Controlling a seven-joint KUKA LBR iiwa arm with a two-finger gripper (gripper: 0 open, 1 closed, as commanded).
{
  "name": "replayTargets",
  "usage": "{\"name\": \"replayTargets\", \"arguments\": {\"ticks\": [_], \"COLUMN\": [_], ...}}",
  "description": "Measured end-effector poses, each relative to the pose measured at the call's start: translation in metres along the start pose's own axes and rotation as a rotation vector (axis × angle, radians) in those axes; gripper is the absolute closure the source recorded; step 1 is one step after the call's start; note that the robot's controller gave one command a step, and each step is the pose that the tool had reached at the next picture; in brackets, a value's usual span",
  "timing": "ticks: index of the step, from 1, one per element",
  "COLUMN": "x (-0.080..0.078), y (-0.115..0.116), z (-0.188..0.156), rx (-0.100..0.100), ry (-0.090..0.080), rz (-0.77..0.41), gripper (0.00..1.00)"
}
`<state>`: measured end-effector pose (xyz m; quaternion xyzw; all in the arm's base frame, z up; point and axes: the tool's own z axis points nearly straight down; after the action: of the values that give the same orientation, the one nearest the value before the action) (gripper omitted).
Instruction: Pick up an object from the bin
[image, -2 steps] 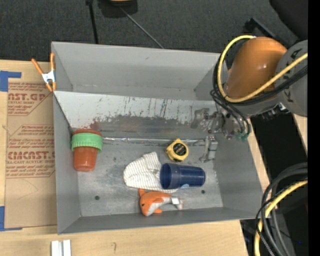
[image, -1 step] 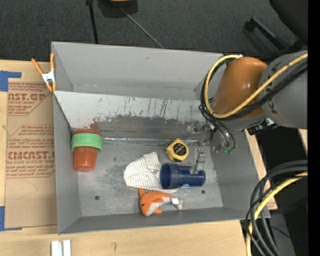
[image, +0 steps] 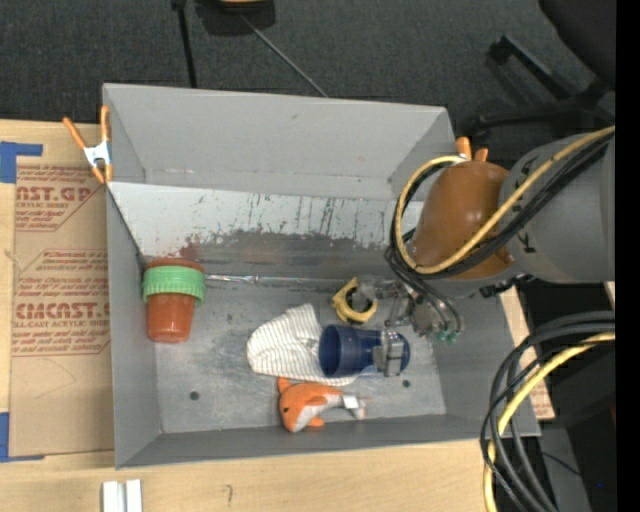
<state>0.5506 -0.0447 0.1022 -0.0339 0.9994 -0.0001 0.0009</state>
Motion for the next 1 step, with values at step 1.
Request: {"name": "replayTargets", "arguments": {"ticks": [1], "x": [0.0076], "y": [0.0006], "z": [0.0134], "rx": [0.001], "ry": [-0.001], "rz": [-0.012], "gripper": [0.0]}}
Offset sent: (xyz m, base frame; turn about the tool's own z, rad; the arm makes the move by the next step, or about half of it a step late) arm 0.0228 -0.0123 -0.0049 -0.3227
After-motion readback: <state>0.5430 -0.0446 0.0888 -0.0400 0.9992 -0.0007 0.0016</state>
